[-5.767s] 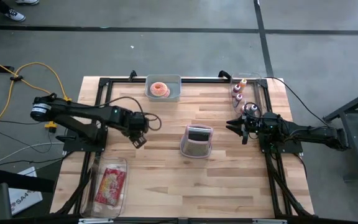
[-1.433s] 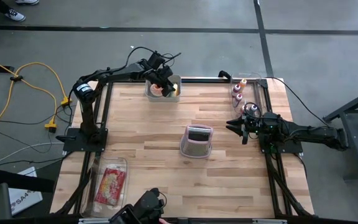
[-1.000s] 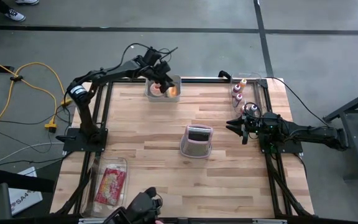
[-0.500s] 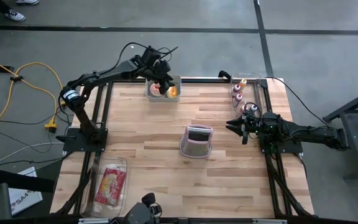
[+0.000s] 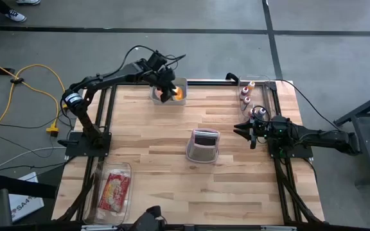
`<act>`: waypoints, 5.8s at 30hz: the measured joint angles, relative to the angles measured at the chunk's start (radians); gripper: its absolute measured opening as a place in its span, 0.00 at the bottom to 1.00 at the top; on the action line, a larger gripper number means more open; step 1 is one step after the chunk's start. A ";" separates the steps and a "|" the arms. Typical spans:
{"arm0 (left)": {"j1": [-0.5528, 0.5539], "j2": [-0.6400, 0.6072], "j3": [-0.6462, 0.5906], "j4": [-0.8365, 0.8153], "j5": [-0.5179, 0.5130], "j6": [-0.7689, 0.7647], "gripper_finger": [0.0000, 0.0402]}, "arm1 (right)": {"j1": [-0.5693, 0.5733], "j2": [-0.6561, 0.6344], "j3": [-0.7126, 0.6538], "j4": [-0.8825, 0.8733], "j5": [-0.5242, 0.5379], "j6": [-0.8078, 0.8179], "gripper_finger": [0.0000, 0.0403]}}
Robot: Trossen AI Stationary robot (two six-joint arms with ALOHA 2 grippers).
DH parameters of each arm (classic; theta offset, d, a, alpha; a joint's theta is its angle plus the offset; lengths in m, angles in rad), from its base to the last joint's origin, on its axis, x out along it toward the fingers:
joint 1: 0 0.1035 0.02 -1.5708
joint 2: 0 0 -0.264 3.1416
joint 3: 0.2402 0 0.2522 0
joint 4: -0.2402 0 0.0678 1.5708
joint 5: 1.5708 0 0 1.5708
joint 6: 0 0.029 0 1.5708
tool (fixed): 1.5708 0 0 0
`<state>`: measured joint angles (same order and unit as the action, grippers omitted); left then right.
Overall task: Pick & Place Food Item
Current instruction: Return to Home Position
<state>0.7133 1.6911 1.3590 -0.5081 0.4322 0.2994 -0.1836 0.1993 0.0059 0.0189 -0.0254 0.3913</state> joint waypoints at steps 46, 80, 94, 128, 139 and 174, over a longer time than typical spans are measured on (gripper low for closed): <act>-0.345 -0.458 -0.426 -0.105 -0.278 -0.357 0.45 | 0.000 0.000 0.000 0.001 0.000 0.000 0.28; -0.345 -0.952 -0.906 0.294 -0.224 -0.427 0.45 | 0.000 0.000 0.000 0.001 0.000 0.000 0.28; -0.345 -1.051 -0.906 0.292 -0.224 -0.427 0.45 | 0.000 0.000 0.000 0.000 0.000 0.000 0.28; -0.377 -1.411 -1.174 0.450 -0.308 -0.458 0.45 | 0.000 0.000 0.000 0.000 0.000 0.000 0.28; -0.377 -1.516 -1.282 0.489 -0.321 -0.484 0.45 | 0.000 0.000 0.000 0.000 0.000 0.000 0.28; -0.377 -1.515 -1.348 0.532 -0.303 -0.518 0.45 | 0.000 0.000 0.000 0.000 0.000 0.000 0.28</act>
<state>0.3363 0.1757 0.0108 0.0238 0.1287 -0.2184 -0.1835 0.1993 0.0059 0.0189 -0.0254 0.3916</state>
